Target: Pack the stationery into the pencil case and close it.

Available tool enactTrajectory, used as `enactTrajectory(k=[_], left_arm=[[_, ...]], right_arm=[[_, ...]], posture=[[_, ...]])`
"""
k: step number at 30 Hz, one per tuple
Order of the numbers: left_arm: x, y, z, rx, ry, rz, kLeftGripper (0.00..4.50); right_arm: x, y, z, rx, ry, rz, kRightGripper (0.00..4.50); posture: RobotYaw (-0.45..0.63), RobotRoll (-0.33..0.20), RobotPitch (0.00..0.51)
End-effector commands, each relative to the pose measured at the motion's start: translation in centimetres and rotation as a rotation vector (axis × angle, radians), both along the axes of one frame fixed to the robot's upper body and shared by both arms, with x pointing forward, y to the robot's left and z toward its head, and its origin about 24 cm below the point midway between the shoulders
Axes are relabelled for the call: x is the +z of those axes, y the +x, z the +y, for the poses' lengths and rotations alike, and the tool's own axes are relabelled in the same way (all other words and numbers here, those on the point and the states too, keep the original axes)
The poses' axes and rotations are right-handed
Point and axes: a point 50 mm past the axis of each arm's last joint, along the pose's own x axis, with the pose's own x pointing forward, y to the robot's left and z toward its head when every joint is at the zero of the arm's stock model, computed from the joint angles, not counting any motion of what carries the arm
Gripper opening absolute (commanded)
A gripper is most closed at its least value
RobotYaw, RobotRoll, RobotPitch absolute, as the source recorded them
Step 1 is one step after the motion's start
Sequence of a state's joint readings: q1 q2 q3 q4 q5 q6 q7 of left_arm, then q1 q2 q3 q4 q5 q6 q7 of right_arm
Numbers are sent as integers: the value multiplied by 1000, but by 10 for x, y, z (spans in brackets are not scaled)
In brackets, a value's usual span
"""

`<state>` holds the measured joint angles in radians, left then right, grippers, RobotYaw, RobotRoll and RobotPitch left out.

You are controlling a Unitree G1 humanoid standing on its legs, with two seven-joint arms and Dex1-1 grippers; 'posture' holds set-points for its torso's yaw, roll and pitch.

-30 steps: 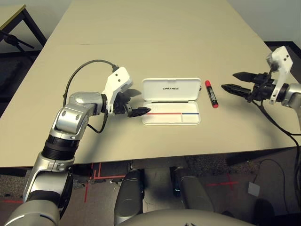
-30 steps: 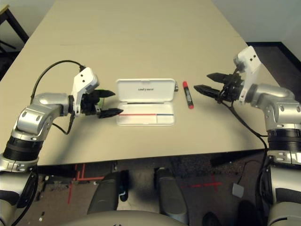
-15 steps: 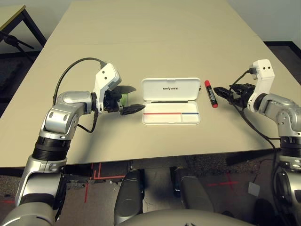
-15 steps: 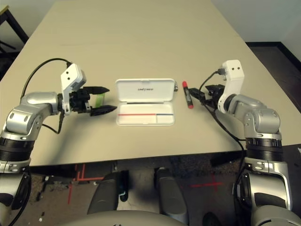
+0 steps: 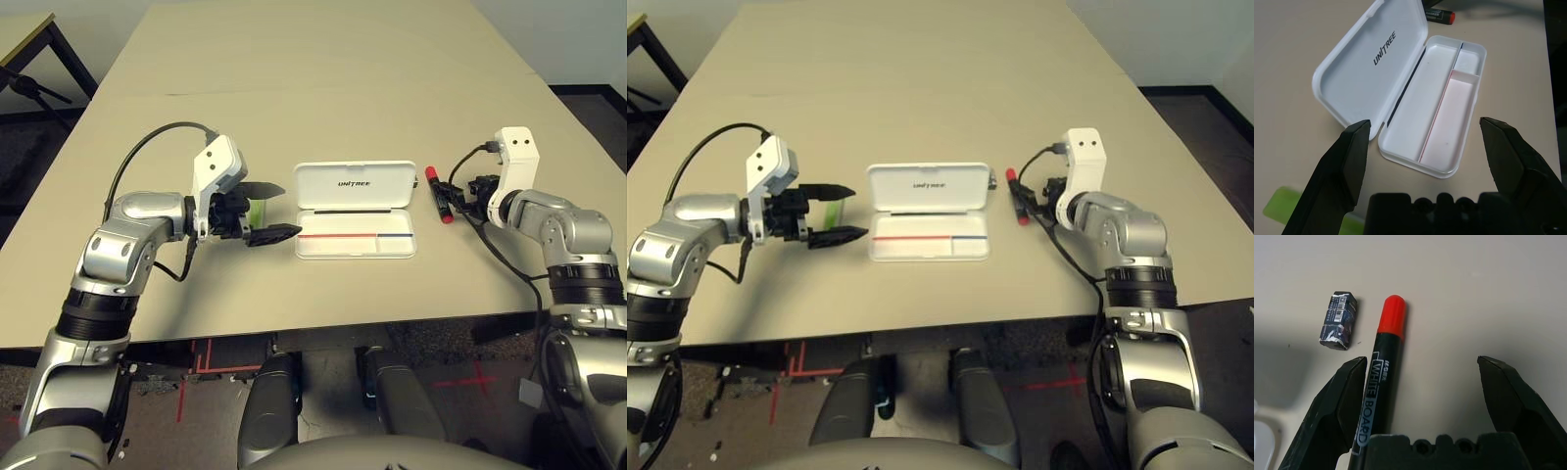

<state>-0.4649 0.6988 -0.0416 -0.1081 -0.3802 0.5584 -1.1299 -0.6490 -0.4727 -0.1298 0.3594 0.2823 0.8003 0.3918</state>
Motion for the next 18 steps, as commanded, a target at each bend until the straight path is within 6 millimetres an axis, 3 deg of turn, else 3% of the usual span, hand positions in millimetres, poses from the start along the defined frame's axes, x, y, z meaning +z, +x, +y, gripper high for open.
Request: enactTrajectory(k=[1, 3, 6, 15, 18], left_arm=[[3, -7, 0, -55, 2, -18, 4479], [2, -8, 0, -63, 8, -17, 4479], [1, -10, 1, -74, 22, -22, 4500], [3, -15, 4, -99, 41, -32, 4500], [3, -15, 3, -106, 45, -33, 4500]], right_arm=[[-9, 2, 7, 22, -18, 24, 4500], [-11, 3, 9, 25, -24, 34, 4500], [-16, 2, 10, 26, -31, 48, 3881], [-19, 1, 4, -8, -51, 85, 544], [-16, 2, 1, -13, -62, 88, 520]], posture=[[12, 0, 160], [16, 0, 159], [17, 0, 160], [21, 0, 166], [18, 0, 168]])
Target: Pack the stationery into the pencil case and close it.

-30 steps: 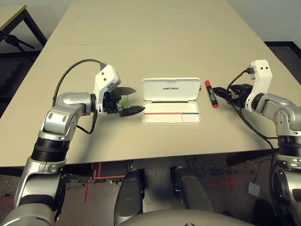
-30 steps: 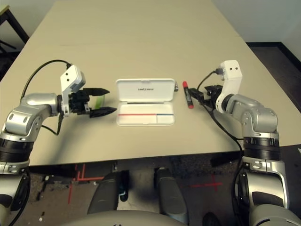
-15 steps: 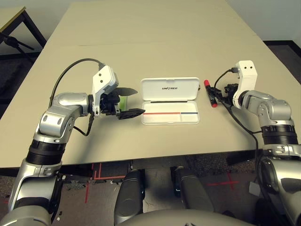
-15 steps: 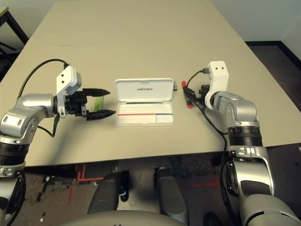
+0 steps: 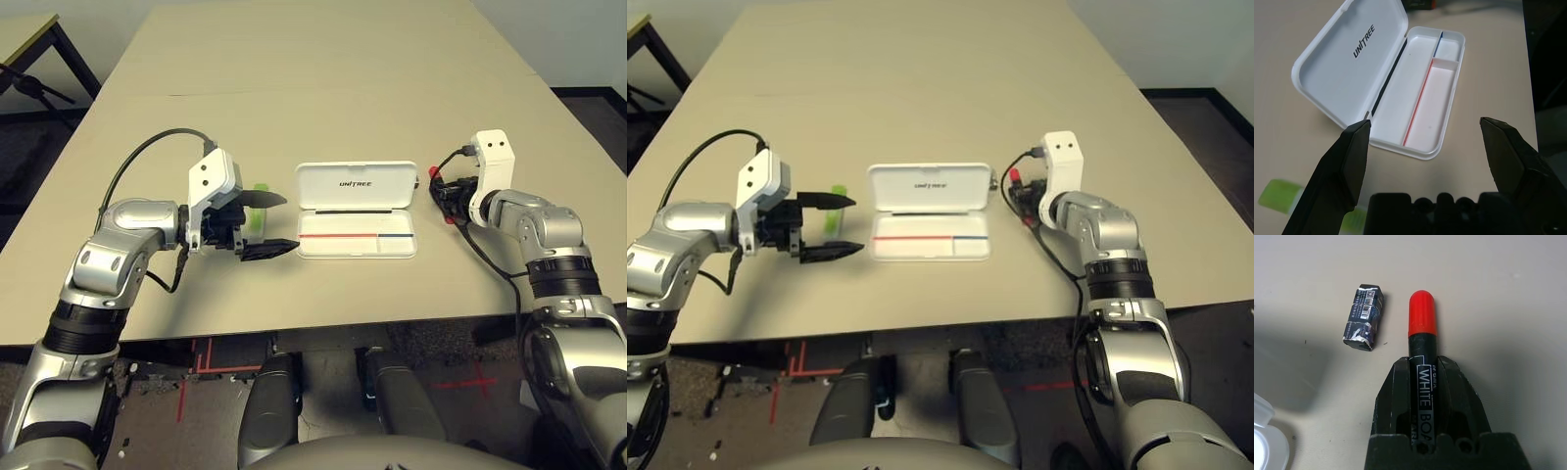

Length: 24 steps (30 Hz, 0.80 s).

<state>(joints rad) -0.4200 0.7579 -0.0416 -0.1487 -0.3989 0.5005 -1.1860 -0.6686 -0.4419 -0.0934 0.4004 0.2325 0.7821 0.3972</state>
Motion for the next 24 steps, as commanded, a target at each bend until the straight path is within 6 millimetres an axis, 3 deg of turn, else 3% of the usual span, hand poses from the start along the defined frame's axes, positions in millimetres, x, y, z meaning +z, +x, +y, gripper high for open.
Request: enactTrajectory(k=[1, 6, 13, 18, 24], left_arm=[[1, -4, -3, -35, 4, -9, 4500], [-1, -5, -5, -44, 4, -5, 4500], [-4, -7, -7, -57, 8, 3, 4500], [-5, -8, -11, -73, 0, 5, 4500], [-4, -9, -14, -86, -6, 3, 4500]], right_arm=[[-8, -2, -11, -36, -30, 60, 520], [5, -4, -16, -9, -52, 34, 520], [37, -12, -35, 62, -79, -23, 520], [65, -35, -37, 370, -102, -118, 520], [95, -62, -29, 765, -150, -48, 520]], posture=[[17, 0, 169], [13, 0, 176], [0, 0, 190], [-18, 0, 208], [-22, 0, 218]])
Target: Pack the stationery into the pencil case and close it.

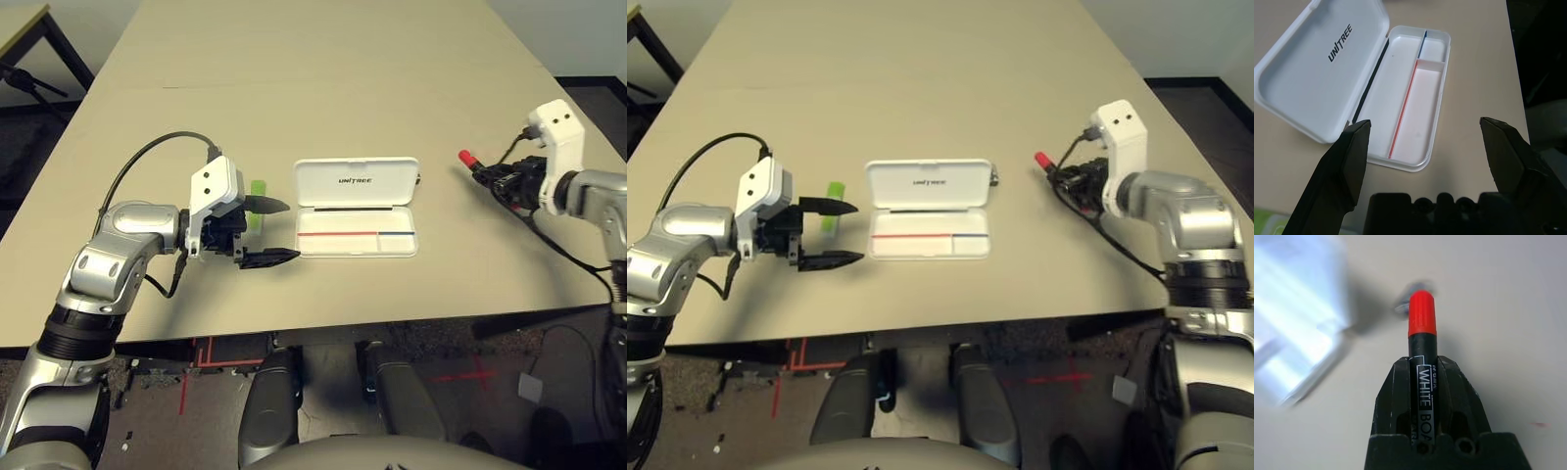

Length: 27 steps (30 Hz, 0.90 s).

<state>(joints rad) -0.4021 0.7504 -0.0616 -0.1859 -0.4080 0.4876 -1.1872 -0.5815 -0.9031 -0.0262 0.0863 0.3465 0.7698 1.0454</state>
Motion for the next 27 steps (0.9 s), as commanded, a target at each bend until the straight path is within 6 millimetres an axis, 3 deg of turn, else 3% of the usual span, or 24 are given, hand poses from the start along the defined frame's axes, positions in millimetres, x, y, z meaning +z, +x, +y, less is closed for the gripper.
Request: enactTrajectory(k=[1, 7, 12, 19, 27], left_arm=[[-1, -4, -5, -40, -3, 7, 4500], [1, -3, -3, -25, -3, -3, 4500], [2, -3, -2, -12, -2, -12, 4500], [1, -7, -2, 3, -3, -12, 4500], [2, -6, -1, 19, 1, -13, 4500]], right_arm=[[17, -14, 14, 256, -22, 42, 520], [29, -26, 35, 512, -74, 96, 520], [14, -12, 78, 709, -212, -36, 520], [-5, 10, 129, 772, -306, -227, 520], [-16, 22, 153, 775, -367, -312, 520]], posture=[[-22, 0, 218], [-4, 0, 216], [19, 0, 214], [42, 0, 214], [47, 0, 216]])
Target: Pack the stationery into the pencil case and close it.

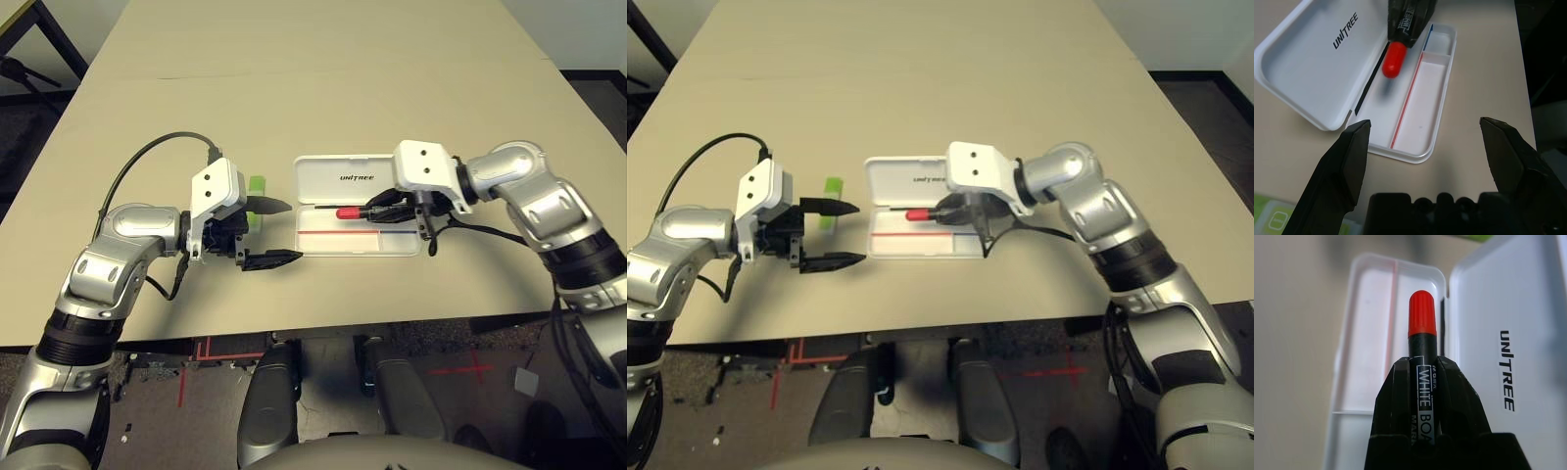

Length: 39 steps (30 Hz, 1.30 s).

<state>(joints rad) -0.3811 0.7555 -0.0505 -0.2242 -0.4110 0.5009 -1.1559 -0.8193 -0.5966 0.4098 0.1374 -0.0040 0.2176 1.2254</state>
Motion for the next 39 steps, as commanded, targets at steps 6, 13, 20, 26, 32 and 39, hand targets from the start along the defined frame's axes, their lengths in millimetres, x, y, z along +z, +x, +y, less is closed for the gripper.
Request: enactTrajectory(k=[6, 13, 20, 26, 32, 39], left_arm=[[1, -1, -1, 6, -2, -1, 4500], [1, 0, -1, 14, 0, -4, 4500], [-1, 2, 0, 33, 3, -1, 4500], [0, 8, 5, 116, -11, 4, 4500], [4, 20, 9, 310, -66, 22, 4500], [11, 37, 14, 670, -46, -25, 4500]], right_arm=[[-11, -1, 15, 6, 12, 21, 520], [-17, -3, 18, 1, 25, 36, 1276], [-19, -7, 18, 23, 25, 67, 3836], [-10, -13, 9, 77, 53, 132, 4490], [3, -25, -29, 100, 168, 324, 4490], [21, -30, -69, 69, 263, 365, 4490]], posture=[[45, 0, 214], [43, 0, 213], [39, 0, 213], [39, 0, 213], [32, 0, 209], [26, 0, 211]])
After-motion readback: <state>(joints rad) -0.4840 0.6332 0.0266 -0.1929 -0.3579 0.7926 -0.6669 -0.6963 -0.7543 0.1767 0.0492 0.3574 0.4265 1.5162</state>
